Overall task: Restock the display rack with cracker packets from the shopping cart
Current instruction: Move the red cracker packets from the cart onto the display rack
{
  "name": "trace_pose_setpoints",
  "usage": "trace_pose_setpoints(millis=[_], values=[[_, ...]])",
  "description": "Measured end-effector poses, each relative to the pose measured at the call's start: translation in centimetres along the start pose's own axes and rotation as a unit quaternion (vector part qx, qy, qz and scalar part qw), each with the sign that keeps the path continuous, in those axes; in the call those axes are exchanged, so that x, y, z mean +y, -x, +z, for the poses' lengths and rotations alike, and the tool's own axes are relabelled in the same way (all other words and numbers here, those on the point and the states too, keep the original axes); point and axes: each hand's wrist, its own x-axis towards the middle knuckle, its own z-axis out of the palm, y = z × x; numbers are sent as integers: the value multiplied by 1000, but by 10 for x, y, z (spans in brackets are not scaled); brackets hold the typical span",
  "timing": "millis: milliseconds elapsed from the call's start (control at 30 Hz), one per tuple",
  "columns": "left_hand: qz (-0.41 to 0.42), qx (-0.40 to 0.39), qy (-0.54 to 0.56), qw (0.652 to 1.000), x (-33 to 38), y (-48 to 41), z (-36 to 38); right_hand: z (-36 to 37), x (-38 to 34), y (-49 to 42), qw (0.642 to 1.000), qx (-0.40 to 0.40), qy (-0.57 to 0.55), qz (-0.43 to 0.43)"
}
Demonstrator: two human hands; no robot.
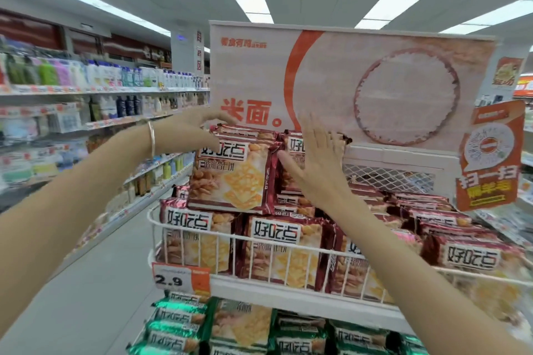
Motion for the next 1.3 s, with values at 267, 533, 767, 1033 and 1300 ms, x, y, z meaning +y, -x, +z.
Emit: trace_pose_setpoints(millis=[267,533,767,1033,1300], values=[[96,83,-180,975,-66,4,55,41,-33,6,976,-75,117,-167],[101,80,-59,990,-86,-5,76,38,-33,10,978,-99,115,-143],[139,172,-158,962,-80,16,81,11,-29,35,992,-103,-23,-70],[248,182,-288,907,-97,10,125,-7,7,72,936,-300,182,-44],[258,200,-327,887,-106,3,125,-8,8,64,925,-330,185,-36]])
